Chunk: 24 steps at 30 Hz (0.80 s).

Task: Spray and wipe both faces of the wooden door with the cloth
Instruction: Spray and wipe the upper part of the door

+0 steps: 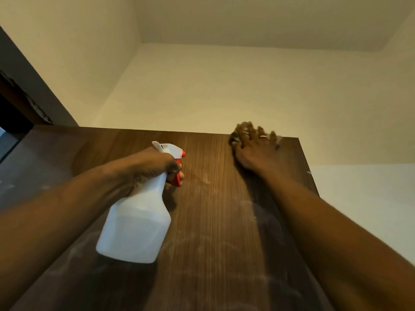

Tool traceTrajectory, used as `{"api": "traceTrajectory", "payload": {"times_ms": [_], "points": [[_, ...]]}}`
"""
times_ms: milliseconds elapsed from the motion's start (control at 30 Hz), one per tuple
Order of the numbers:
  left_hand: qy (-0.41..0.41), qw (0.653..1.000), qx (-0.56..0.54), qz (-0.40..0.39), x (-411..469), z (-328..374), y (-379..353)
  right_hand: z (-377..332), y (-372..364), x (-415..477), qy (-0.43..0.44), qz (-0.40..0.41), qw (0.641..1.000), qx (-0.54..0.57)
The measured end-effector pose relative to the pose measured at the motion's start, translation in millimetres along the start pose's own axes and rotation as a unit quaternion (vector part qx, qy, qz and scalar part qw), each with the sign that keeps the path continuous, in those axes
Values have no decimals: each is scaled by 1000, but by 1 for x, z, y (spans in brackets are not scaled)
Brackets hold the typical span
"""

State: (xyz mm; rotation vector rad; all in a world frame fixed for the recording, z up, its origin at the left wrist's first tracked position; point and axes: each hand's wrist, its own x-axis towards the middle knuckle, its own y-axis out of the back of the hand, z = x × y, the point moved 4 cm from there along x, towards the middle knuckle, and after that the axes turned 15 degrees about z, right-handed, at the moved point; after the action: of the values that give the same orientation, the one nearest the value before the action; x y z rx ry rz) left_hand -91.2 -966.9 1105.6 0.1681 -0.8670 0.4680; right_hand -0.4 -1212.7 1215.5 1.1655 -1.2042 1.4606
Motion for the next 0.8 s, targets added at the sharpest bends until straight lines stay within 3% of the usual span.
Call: {"api": "traceTrajectory", "payload": {"times_ms": [100, 200, 267, 367, 467, 600, 700, 800], "points": [[-6, 1000, 1, -5, -2, 7, -14, -33, -2, -15, 79, -6, 997, 21], [-7, 1000, -4, -14, -9, 13, -27, -10, 3, -66, 134, 10, 990, 30], [-2, 1000, -19, -19, -13, 14, -33, 35, 8, -78, 101, 31, 994, 9], [12, 999, -33, -31, -21, 14, -39, 103, 12, -51, -30, 42, 999, -12], [17, 998, -36, -49, -20, 16, -48, 112, 6, -9, -86, 27, 996, -9], [6, 998, -45, -53, -21, 20, -65, 89, 6, 0, -22, 27, 999, 1], [-7, 998, -37, -58, -28, 18, -73, 98, 10, -54, 58, 27, 998, -4], [-11, 997, -25, -73, -36, 10, -80, 110, 25, -83, 44, 31, 998, 32]]}}
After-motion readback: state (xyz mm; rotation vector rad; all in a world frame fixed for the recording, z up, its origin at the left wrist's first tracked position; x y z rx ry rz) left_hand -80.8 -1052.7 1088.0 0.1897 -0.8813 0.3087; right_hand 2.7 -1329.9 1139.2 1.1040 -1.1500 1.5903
